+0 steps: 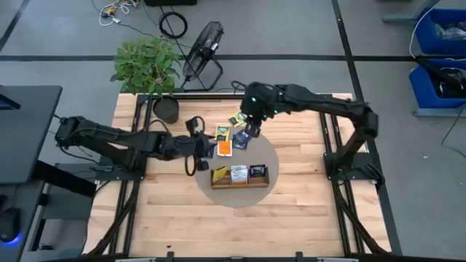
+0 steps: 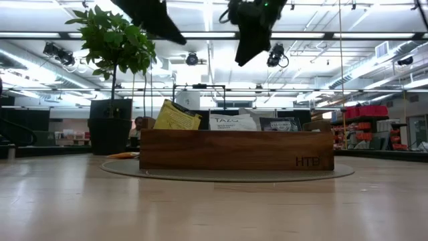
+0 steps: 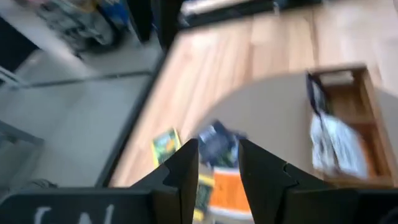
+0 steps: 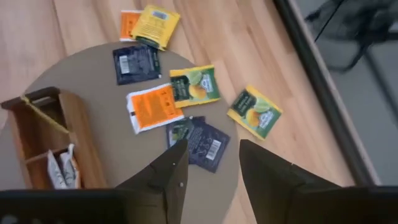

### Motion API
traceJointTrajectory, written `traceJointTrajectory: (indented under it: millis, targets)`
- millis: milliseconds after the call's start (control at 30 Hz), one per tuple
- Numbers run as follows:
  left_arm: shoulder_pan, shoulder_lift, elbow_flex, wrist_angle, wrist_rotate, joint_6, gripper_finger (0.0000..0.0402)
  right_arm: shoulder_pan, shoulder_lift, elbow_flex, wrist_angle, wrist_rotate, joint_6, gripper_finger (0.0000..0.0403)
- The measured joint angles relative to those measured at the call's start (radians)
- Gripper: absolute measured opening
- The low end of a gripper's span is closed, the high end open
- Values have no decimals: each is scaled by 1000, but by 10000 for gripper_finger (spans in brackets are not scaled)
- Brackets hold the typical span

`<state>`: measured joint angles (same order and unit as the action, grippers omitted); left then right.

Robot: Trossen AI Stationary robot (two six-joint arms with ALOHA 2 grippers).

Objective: Pick & Place Tea
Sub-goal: Put the yellow tea bag into the left section of the wooden organizer

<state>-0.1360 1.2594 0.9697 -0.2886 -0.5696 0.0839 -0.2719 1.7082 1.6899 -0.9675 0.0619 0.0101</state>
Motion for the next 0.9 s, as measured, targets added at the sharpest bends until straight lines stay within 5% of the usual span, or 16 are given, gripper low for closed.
traceJointTrajectory:
  millis: [333,500,900]
  targets:
    - [168,34,0,-260,248,15,157,30,-160,-342,326,32,8,153]
    - [257,110,0,-283,381,80,183,29,-160,-402,377,22,26,153]
    - [410,292,-1,-365,488,325,189,119,-160,-463,456,-47,83,153]
